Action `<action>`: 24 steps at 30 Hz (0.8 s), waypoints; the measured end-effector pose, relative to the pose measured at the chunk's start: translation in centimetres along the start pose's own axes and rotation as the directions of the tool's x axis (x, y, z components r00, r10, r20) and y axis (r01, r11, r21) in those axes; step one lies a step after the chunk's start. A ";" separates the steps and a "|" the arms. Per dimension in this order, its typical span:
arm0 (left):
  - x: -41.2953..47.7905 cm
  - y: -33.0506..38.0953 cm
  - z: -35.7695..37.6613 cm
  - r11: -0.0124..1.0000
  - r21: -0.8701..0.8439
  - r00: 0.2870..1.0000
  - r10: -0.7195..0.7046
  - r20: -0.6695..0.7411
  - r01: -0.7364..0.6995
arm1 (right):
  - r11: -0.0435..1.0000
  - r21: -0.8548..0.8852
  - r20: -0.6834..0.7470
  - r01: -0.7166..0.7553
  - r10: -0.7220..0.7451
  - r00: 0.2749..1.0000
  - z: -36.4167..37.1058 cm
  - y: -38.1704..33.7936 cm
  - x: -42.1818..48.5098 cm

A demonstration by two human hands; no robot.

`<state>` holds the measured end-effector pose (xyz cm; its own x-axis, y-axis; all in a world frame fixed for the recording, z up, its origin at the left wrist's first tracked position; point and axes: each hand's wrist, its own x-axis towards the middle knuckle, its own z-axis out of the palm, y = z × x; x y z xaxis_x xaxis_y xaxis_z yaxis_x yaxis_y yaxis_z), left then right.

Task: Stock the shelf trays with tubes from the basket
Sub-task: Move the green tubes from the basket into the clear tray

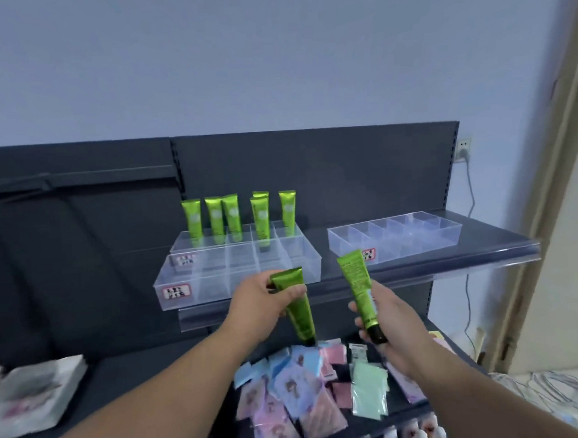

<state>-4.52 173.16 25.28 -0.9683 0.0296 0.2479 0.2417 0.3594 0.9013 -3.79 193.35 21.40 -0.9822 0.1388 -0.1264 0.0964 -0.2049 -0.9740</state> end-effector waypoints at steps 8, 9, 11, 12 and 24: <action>4.3 2.8 -6.5 0.986 -0.130 0.982 0.080 -0.169 -0.103 | 0.991 0.074 0.163 0.115 -0.126 0.979 6.1 -4.6 4.5; 5.2 3.2 -6.9 0.985 -0.124 0.976 0.093 -0.196 -0.119 | 0.989 0.026 0.148 0.143 -0.145 0.978 6.4 -5.1 5.4; 7.1 3.8 -7.5 0.985 -0.100 0.962 0.113 -0.249 -0.141 | 0.983 -0.029 0.121 0.179 -0.174 0.977 6.9 -6.4 7.3; 8.2 4.1 -7.8 0.985 -0.082 0.952 0.123 -0.281 -0.151 | 0.979 -0.044 0.113 0.199 -0.193 0.975 7.1 -7.0 8.4; 19.6 1.5 -9.0 0.953 0.301 0.890 0.116 -0.440 0.024 | 0.847 -0.237 0.298 0.476 -0.403 0.865 9.8 -11.6 21.3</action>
<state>-22.53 165.92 34.68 -0.8065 -0.3423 0.4820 0.1884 0.6240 0.7584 -27.44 189.16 31.88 -0.9367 -0.0862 0.3393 -0.3479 0.1225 -0.9295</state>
